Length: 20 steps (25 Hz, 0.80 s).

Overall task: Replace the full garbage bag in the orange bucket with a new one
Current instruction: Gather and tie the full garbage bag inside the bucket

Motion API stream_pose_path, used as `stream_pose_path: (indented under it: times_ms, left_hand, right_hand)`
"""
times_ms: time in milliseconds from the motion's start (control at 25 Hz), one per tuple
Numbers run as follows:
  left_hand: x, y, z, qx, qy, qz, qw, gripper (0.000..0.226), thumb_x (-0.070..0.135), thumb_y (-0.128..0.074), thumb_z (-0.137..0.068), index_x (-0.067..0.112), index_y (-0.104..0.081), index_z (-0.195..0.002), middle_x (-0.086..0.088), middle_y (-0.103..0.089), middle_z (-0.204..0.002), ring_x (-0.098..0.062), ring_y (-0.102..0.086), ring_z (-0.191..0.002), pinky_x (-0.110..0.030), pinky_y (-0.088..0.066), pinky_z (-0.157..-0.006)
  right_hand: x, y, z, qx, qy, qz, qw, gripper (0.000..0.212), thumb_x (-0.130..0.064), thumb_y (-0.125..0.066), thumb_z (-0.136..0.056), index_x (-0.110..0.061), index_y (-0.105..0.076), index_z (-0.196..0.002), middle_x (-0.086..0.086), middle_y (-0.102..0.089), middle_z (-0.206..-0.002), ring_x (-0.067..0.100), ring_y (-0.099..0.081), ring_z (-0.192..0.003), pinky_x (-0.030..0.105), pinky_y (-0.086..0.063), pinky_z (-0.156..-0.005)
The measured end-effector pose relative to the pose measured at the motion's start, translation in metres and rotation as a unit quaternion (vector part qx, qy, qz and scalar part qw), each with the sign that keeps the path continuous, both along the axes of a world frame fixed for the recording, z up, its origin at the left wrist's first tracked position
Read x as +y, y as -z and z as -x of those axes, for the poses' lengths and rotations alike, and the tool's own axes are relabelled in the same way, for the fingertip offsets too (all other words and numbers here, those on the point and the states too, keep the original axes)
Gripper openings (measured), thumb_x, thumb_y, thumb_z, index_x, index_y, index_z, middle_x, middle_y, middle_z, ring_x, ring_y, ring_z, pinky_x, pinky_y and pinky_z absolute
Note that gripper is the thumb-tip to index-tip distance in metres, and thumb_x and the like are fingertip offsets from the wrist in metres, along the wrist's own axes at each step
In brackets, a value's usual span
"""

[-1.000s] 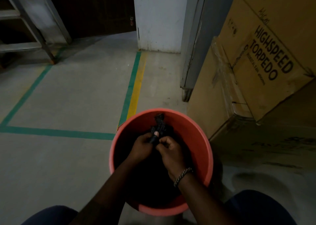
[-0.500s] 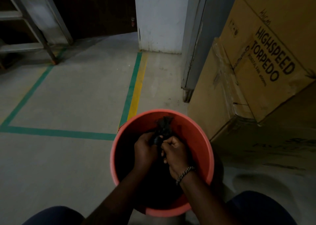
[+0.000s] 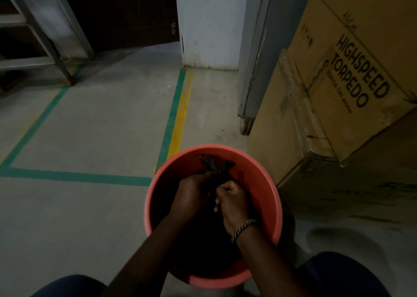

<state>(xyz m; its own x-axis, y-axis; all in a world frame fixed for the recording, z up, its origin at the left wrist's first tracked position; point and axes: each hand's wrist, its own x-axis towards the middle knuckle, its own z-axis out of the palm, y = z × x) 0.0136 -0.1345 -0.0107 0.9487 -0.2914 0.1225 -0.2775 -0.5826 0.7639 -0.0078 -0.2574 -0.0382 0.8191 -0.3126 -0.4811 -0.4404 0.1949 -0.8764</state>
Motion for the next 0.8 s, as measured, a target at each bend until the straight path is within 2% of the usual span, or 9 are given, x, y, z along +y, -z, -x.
stream_pose_path:
  times_ms: [80,160,280,360,440,560,680,800]
  left_hand:
    - [0.001,-0.002,0.002,0.010,-0.048,0.013,0.999,0.041,0.011,-0.070,-0.075,0.025,-0.066,-0.114,0.014,-0.074,-0.096,0.009,-0.065,-0.089,-0.016,-0.052,-0.073]
    - [0.001,0.003,0.001,0.027,-0.075,0.004,0.997,0.025,0.010,-0.070,-0.078,0.023,-0.066,-0.099,0.012,-0.072,-0.082,0.007,-0.063,-0.077,-0.014,-0.045,-0.063]
    - [0.001,0.012,-0.003,0.083,-0.070,0.017,0.994,0.022,0.004,-0.068,-0.080,0.020,-0.074,-0.093,0.014,-0.071,-0.082,0.009,-0.064,-0.076,-0.004,-0.042,-0.065]
    - [0.001,0.015,-0.006,0.121,-0.059,0.038,0.990,0.025,0.000,-0.067,-0.079,0.019,-0.076,-0.093,0.012,-0.075,-0.086,0.012,-0.065,-0.075,-0.009,-0.048,-0.070]
    - [0.001,0.015,-0.008,0.145,-0.053,0.067,0.986,0.029,-0.005,-0.064,-0.077,0.018,-0.074,-0.091,0.006,-0.076,-0.087,0.002,-0.068,-0.079,-0.017,-0.052,-0.073]
    - [-0.003,0.011,-0.006,0.139,-0.052,0.120,0.982,0.040,-0.017,-0.057,-0.078,0.020,-0.068,-0.090,0.007,-0.072,-0.087,0.004,-0.064,-0.079,-0.014,-0.049,-0.076]
    - [-0.008,0.011,-0.005,0.171,-0.072,0.209,0.960,0.037,-0.024,-0.052,-0.081,0.009,-0.058,-0.099,0.004,-0.067,-0.087,-0.001,-0.063,-0.073,-0.018,-0.052,-0.069]
    - [-0.011,0.008,-0.007,0.191,-0.089,0.259,0.943,0.037,-0.023,-0.054,-0.082,0.008,-0.049,-0.102,-0.005,-0.063,-0.085,-0.005,-0.062,-0.067,-0.020,-0.052,-0.060]
  right_hand:
    - [-0.002,0.000,-0.001,-0.004,0.003,0.002,1.000,0.020,0.004,-0.053,-0.085,-0.013,-0.055,-0.073,0.005,-0.051,-0.053,0.016,-0.044,-0.040,0.027,-0.037,-0.044]
    - [-0.002,0.002,-0.001,-0.014,-0.001,0.005,1.000,0.021,0.005,-0.053,-0.084,-0.013,-0.055,-0.074,0.007,-0.052,-0.053,0.018,-0.046,-0.041,0.027,-0.039,-0.045]
    - [-0.001,0.003,-0.001,-0.025,-0.014,0.011,1.000,0.021,0.006,-0.055,-0.083,-0.013,-0.056,-0.074,0.006,-0.053,-0.053,0.016,-0.047,-0.043,0.026,-0.039,-0.045]
    - [-0.002,0.003,0.000,-0.031,-0.021,0.030,0.999,0.021,0.005,-0.057,-0.082,-0.014,-0.055,-0.073,0.003,-0.053,-0.053,0.011,-0.045,-0.044,0.022,-0.036,-0.045]
    - [-0.004,0.003,0.000,-0.039,-0.026,0.045,0.998,0.022,0.004,-0.058,-0.082,-0.016,-0.054,-0.072,0.001,-0.053,-0.053,0.007,-0.042,-0.044,0.020,-0.033,-0.045]
    - [-0.005,0.004,-0.001,-0.049,-0.038,0.056,0.996,0.024,0.004,-0.058,-0.081,-0.017,-0.052,-0.070,0.001,-0.053,-0.053,0.008,-0.043,-0.046,0.021,-0.034,-0.046]
    - [-0.006,0.007,-0.001,-0.060,-0.035,0.070,0.995,0.024,0.004,-0.060,-0.080,-0.016,-0.051,-0.069,0.003,-0.052,-0.056,0.010,-0.044,-0.050,0.025,-0.036,-0.049]
    - [-0.005,0.007,-0.002,-0.069,-0.030,0.082,0.994,0.024,0.005,-0.060,-0.080,-0.015,-0.052,-0.072,0.004,-0.051,-0.058,0.009,-0.043,-0.050,0.024,-0.035,-0.048]
